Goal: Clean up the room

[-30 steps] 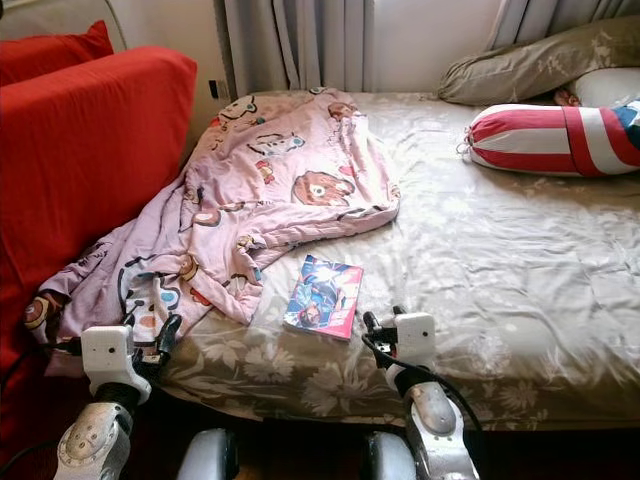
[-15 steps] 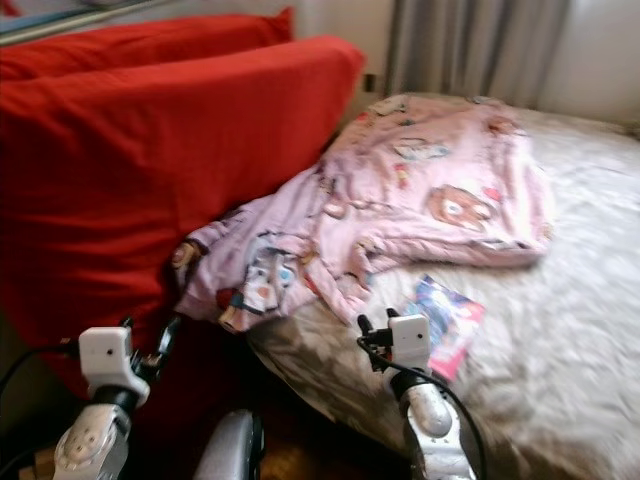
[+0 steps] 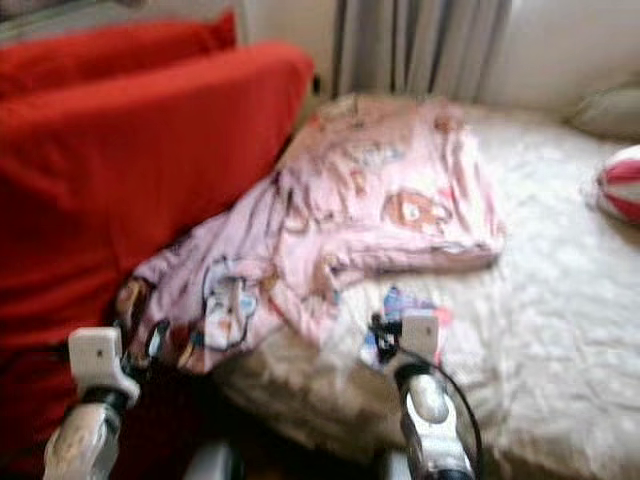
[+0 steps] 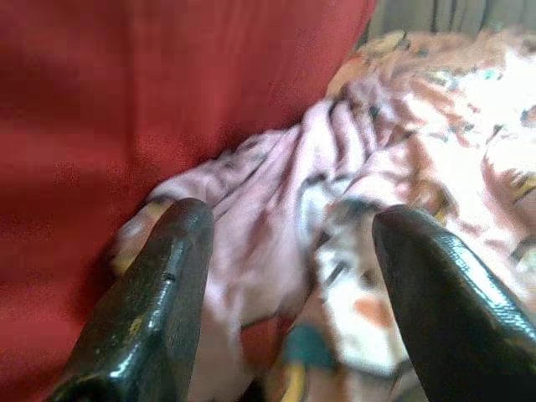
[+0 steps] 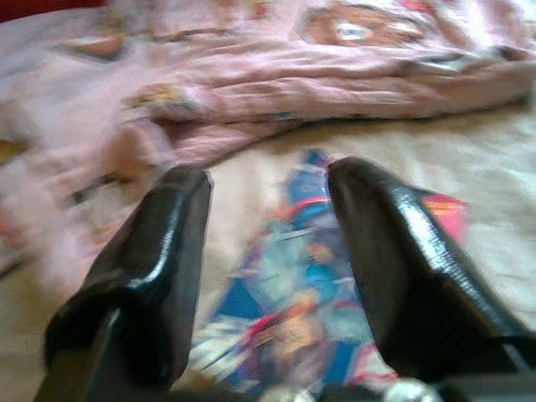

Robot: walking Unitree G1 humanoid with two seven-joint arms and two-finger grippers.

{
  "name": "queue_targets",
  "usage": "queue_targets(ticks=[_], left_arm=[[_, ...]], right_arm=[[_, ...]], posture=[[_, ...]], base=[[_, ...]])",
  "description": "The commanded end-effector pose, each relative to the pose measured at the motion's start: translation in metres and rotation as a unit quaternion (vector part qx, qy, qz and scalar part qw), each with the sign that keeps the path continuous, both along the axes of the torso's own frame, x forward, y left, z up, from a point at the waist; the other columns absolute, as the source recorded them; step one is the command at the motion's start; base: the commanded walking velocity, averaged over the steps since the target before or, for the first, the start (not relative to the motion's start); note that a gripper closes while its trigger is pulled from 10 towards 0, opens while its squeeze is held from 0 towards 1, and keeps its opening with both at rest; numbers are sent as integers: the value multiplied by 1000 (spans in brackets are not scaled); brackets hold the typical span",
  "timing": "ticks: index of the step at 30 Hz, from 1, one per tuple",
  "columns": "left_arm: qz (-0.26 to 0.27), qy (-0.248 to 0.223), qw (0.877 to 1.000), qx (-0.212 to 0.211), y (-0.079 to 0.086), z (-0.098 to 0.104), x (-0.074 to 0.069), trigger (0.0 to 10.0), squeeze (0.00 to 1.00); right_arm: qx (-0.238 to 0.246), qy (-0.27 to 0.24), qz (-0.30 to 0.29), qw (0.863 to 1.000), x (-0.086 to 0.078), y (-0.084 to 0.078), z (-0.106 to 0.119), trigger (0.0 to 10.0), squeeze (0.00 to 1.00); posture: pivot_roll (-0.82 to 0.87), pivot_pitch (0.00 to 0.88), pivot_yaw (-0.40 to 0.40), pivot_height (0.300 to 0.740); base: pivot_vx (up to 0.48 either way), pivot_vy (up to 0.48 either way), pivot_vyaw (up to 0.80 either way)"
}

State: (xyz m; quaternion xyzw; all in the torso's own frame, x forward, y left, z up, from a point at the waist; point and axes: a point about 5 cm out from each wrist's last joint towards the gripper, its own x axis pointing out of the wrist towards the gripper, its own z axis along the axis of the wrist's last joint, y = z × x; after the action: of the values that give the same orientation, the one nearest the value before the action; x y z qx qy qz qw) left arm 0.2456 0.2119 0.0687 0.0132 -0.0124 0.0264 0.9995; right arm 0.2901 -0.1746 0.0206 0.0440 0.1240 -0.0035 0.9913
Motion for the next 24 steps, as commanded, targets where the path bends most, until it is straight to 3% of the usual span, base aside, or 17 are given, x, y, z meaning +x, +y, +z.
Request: queue_targets(ticks=[1,7,12,19,23,24], left_arm=[[-4,7,1000,2,1,-2,-2,10000,0],[-5,7,1000,2,0,-1,-2,10000,0],[-5,7,1000,-6,0,-1,-1,10000,0],[-11,2,1000,-7,-1,3,4,10000,0],[-11,2,1000,-6,0,4,6,10000,0],[-13,1,1000,-6,0,5,7,10000,0]], right_arm=[[7,21,-16,1000,-4,-5,-7,10000,0],[5,37,-23,999,-2,-7,-10,10000,0],[-16,90,-65,994,-5,-18,-21,10000,0],[0,116,-87,990,-6,-21,-27,10000,0],[36,116,-110,986,-6,-23,-28,10000,0],[50,114,-114,986,-6,-23,-28,10000,835]], posture=[[57,0,10,581],[57,0,11,581],[62,1,17,581],[82,11,21,581],[91,29,35,581],[91,29,35,581]], base=[[304,0,0],[194,0,0],[0,0,0],[0,0,0],[0,0,0],[0,0,0]])
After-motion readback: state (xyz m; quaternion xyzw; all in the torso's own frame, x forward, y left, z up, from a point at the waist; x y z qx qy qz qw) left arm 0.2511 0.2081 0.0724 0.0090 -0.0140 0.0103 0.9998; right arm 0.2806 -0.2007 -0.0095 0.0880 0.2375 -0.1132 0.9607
